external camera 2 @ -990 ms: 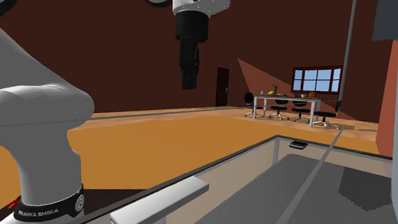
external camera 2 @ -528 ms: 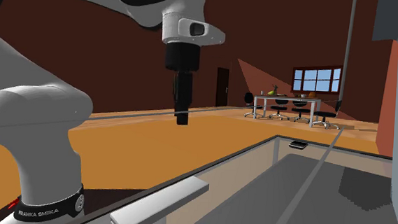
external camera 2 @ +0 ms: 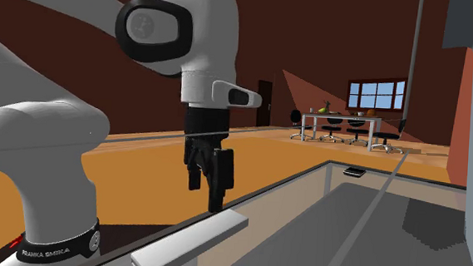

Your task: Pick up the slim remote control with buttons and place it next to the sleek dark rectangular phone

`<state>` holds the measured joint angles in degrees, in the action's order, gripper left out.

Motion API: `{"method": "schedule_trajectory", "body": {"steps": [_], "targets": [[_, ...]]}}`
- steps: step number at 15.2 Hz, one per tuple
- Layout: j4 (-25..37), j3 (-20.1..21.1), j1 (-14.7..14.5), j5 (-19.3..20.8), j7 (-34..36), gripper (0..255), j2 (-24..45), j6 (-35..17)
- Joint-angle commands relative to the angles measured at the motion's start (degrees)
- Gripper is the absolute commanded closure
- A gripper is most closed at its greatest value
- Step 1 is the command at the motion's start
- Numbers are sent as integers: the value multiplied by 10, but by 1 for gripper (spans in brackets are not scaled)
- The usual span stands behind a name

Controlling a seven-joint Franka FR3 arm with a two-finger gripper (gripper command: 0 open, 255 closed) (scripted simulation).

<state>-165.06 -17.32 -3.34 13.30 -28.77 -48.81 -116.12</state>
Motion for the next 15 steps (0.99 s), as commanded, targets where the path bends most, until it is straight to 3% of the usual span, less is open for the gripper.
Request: {"method": "schedule_trajectory", "body": {"steps": [1, 9, 15], "targets": [[-20, -33, 2, 31, -61, 0, 20, -42], [-58, -53, 5, 50, -63, 0, 71, -129], [-58, -53, 5, 50, -63, 0, 71, -129]]}}
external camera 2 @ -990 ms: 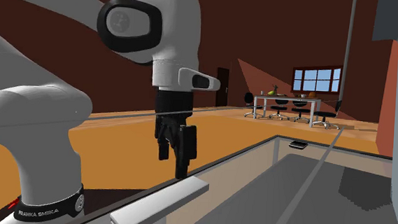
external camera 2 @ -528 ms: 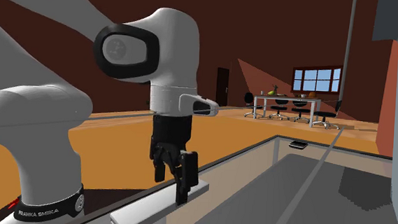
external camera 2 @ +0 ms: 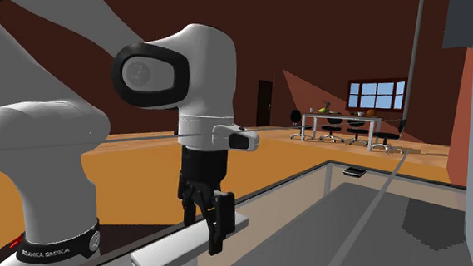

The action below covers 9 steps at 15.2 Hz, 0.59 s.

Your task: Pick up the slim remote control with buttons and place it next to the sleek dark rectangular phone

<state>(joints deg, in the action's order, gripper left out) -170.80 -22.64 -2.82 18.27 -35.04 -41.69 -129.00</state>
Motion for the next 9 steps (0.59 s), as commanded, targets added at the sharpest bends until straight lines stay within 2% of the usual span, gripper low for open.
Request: {"method": "schedule_trajectory", "body": {"steps": [1, 2, 3, 9], "targets": [[0, 0, 0, 0, 0, 0, 0, 0], [0, 0, 0, 0, 0, 0, 0, 0], [0, 0, 0, 0, 0, 255, 0, 0], [0, 0, 0, 0, 0, 255, 1, -1]]}}
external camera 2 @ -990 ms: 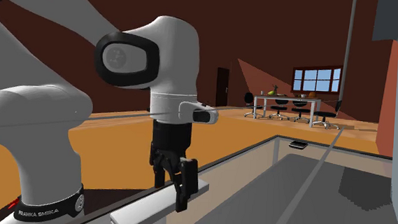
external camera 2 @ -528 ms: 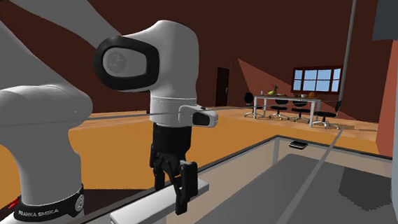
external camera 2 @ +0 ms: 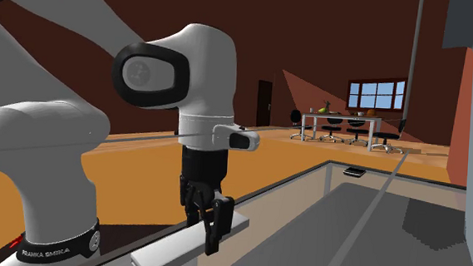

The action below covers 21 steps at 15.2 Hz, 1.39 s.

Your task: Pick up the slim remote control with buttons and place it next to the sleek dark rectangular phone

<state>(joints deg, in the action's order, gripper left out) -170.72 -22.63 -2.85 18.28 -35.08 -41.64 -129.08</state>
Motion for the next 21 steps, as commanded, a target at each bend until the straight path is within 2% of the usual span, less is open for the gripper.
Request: {"method": "schedule_trajectory", "body": {"steps": [1, 3, 19, 20, 21], "targets": [[-1, 0, 0, 0, 0, 255, 1, 0], [-1, 0, 0, 0, 0, 255, 0, 0], [83, 37, -9, -36, -1, 255, -86, 168], [88, 39, -10, -37, -1, 255, -88, 175], [98, 46, -23, -47, 10, 255, -67, 164]]}}
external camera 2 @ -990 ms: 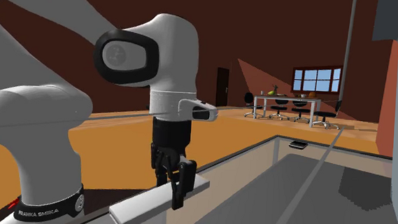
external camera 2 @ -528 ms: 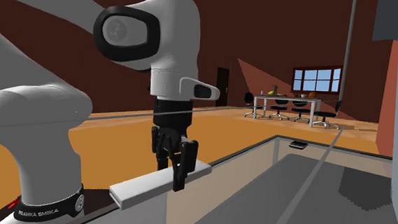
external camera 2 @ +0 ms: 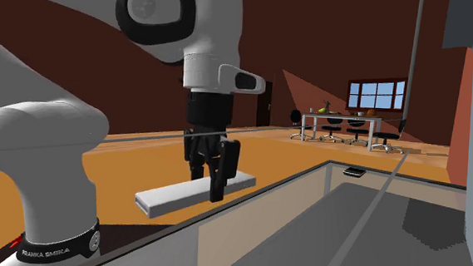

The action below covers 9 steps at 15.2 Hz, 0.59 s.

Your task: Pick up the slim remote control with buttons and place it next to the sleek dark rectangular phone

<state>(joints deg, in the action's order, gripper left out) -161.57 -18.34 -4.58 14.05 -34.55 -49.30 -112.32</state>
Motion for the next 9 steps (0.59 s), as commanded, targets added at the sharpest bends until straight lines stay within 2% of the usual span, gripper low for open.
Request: {"method": "schedule_trajectory", "body": {"steps": [1, 9], "targets": [[17, 9, -18, -13, 15, 255, 32, -15], [127, 49, -96, -78, 76, 255, 207, -78]]}}
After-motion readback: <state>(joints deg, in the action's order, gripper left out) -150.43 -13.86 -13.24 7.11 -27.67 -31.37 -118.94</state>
